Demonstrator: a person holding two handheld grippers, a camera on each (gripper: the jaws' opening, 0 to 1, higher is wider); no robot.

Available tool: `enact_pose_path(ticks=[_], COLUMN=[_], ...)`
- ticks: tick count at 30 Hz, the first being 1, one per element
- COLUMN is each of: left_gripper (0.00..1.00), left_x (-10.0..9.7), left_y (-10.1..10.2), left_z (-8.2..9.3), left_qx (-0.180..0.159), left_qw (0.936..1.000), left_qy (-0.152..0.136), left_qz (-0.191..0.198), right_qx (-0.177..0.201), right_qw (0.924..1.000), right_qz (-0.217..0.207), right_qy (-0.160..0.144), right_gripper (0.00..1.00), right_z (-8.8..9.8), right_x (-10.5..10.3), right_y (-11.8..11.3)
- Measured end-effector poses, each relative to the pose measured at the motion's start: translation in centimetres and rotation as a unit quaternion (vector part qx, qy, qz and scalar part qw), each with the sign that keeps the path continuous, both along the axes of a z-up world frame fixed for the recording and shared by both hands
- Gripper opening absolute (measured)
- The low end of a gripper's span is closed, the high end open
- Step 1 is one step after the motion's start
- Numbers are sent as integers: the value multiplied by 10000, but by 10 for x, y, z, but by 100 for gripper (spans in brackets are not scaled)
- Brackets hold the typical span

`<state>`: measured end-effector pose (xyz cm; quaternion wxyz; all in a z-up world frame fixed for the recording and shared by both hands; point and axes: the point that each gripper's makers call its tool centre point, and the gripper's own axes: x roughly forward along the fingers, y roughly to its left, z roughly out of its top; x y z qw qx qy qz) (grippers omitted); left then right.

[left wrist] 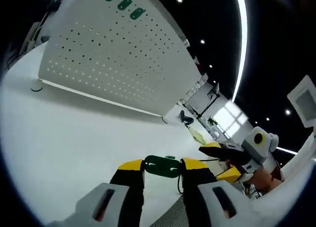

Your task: Insert the hook assembly into the mounting plate slot until the hook locks in place.

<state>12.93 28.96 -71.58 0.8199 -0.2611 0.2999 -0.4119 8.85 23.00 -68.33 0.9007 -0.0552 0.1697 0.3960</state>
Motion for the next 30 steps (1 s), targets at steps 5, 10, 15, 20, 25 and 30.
enact_pose_path(ticks=[5, 10, 15, 20, 25, 30], left_gripper=[29, 29, 29, 29, 29, 29], left_x=[-1, -5, -7, -13, -25, -32], left_y=[-3, -5, -5, -7, -12, -16], left_z=[7, 15, 23, 28, 34, 37], left_qx=[-159, -318, -569, -908, -1245, -1504], left_qw=[9998, 9995, 9982, 9950, 9890, 9834], left_qy=[64, 75, 177, 324, 590, 743], left_qz=[60, -28, -91, -260, -533, -688], right_qx=[4, 79, 158, 212, 272, 172], right_qw=[10000, 9997, 9992, 9982, 9966, 9936], right_qz=[90, 220, 317, 482, 607, 906], right_qy=[-21, -101, -195, -284, -495, -657], right_gripper=[41, 38, 36, 35, 29, 21], right_z=[-1, -1, 3, 5, 12, 15], right_x=[2, 2, 3, 2, 0, -5], right_y=[0, 5, 10, 14, 17, 22])
